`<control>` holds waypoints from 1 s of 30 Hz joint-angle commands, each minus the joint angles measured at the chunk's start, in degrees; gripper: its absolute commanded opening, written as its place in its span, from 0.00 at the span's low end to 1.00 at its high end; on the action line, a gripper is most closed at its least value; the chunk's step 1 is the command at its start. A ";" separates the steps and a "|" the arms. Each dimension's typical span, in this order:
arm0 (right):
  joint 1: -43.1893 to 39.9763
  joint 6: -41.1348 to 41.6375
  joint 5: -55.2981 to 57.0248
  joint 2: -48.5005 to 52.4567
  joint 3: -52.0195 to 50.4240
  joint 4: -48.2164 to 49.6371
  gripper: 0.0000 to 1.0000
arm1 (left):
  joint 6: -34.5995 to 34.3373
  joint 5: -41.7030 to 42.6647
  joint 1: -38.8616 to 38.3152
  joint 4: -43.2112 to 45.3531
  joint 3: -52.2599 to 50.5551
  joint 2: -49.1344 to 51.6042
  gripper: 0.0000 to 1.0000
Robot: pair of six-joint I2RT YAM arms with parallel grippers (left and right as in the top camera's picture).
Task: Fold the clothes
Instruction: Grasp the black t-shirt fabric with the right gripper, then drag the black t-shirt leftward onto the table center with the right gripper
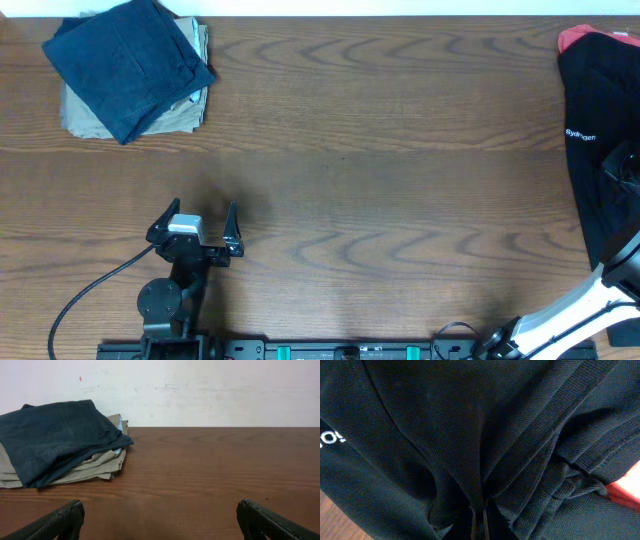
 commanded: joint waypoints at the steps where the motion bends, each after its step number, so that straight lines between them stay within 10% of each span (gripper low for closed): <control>1: -0.26 0.00 0.22 -0.85 -0.22 -0.28 0.01 | -0.68 0.76 0.24 -1.73 -1.09 -0.37 0.98; 16: 6.93 2.16 -9.60 -18.27 -0.20 0.48 0.01 | -0.68 0.76 0.24 -1.73 -1.09 -0.35 0.98; 30: 38.49 5.03 -20.41 -22.03 -0.22 1.64 0.01 | -0.68 0.76 0.24 -1.73 -1.09 -0.35 0.98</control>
